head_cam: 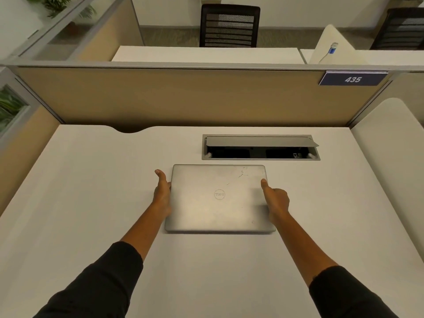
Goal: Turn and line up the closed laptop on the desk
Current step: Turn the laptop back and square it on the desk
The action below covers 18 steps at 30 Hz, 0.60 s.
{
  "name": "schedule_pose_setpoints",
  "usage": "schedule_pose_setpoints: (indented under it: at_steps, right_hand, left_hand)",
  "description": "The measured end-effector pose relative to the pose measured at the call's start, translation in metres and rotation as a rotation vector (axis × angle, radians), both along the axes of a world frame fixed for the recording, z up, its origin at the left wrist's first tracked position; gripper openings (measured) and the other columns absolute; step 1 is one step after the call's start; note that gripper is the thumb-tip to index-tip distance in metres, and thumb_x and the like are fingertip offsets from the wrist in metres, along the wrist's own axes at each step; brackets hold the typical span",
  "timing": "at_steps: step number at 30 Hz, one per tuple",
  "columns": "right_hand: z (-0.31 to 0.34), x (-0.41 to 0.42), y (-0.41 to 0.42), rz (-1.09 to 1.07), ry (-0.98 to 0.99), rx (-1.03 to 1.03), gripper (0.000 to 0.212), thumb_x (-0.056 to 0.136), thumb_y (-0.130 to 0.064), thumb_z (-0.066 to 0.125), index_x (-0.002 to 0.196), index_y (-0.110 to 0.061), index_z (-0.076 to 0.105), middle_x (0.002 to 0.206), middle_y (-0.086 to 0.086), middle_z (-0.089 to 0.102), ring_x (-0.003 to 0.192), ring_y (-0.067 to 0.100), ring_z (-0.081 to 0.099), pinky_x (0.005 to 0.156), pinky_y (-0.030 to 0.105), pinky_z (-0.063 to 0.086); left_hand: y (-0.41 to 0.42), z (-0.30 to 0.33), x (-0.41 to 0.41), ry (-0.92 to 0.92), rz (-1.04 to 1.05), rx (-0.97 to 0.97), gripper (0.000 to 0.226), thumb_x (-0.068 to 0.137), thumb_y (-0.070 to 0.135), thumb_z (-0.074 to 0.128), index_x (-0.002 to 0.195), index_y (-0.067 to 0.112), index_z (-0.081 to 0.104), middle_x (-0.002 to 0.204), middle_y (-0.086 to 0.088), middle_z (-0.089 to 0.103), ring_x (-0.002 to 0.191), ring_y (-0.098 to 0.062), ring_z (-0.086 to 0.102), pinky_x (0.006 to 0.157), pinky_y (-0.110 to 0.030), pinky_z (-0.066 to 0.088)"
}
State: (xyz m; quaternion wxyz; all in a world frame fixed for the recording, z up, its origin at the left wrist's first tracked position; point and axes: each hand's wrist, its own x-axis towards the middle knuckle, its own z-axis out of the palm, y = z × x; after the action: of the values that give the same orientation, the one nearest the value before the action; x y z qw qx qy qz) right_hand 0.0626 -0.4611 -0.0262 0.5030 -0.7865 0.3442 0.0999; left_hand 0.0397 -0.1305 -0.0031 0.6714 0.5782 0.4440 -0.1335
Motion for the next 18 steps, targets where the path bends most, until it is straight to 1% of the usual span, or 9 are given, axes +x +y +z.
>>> schedule_pose_setpoints:
  at_steps: [3, 6, 11, 14, 18]
  right_hand:
    - [0.0000, -0.0004, 0.0005, 0.003, 0.002, 0.002, 0.055, 0.096, -0.060, 0.062, 0.072, -0.010, 0.059, 0.077, 0.005, 0.061, 0.070, 0.017, 0.053, 0.076, 0.039, 0.047]
    - [-0.0003, -0.0012, 0.0007, 0.003, -0.004, 0.004, 0.055, 0.096, -0.059, 0.062, 0.073, -0.009, 0.059, 0.078, 0.006, 0.060, 0.070, 0.017, 0.053, 0.075, 0.039, 0.046]
    - [-0.0019, -0.0028, -0.0007, 0.015, -0.010, -0.006, 0.053, 0.097, -0.059, 0.061, 0.074, -0.011, 0.060, 0.079, 0.005, 0.060, 0.070, 0.016, 0.053, 0.077, 0.039, 0.046]
    - [-0.0021, -0.0036, -0.0001, 0.014, -0.014, -0.008, 0.053, 0.097, -0.059, 0.062, 0.073, -0.011, 0.059, 0.078, 0.005, 0.060, 0.070, 0.016, 0.053, 0.077, 0.039, 0.046]
    - [-0.0030, -0.0043, 0.0005, 0.018, -0.027, -0.023, 0.054, 0.097, -0.057, 0.062, 0.075, -0.007, 0.057, 0.075, 0.007, 0.056, 0.067, 0.018, 0.050, 0.073, 0.039, 0.044]
  left_hand:
    - [0.0003, 0.0003, -0.0017, -0.001, 0.004, 0.002, 0.119, 0.084, 0.096, 0.011, 0.153, 0.012, 0.060, 0.156, -0.017, 0.062, 0.146, -0.040, 0.057, 0.127, -0.057, 0.041]
    - [0.0010, -0.0007, -0.0031, -0.008, 0.008, -0.006, 0.118, 0.085, 0.096, 0.011, 0.150, 0.012, 0.064, 0.151, -0.017, 0.066, 0.143, -0.040, 0.060, 0.125, -0.057, 0.044]
    - [0.0003, 0.0000, -0.0027, -0.006, 0.002, -0.002, 0.119, 0.085, 0.095, 0.010, 0.154, 0.011, 0.059, 0.159, -0.017, 0.060, 0.149, -0.040, 0.054, 0.129, -0.057, 0.038]
    - [0.0004, -0.0002, -0.0027, -0.005, 0.006, -0.003, 0.119, 0.085, 0.095, 0.010, 0.155, 0.011, 0.058, 0.159, -0.017, 0.059, 0.149, -0.040, 0.054, 0.129, -0.057, 0.038]
    - [0.0001, -0.0007, -0.0027, 0.001, 0.005, -0.011, 0.120, 0.084, 0.096, 0.010, 0.156, 0.013, 0.057, 0.158, -0.015, 0.060, 0.148, -0.039, 0.055, 0.129, -0.056, 0.039]
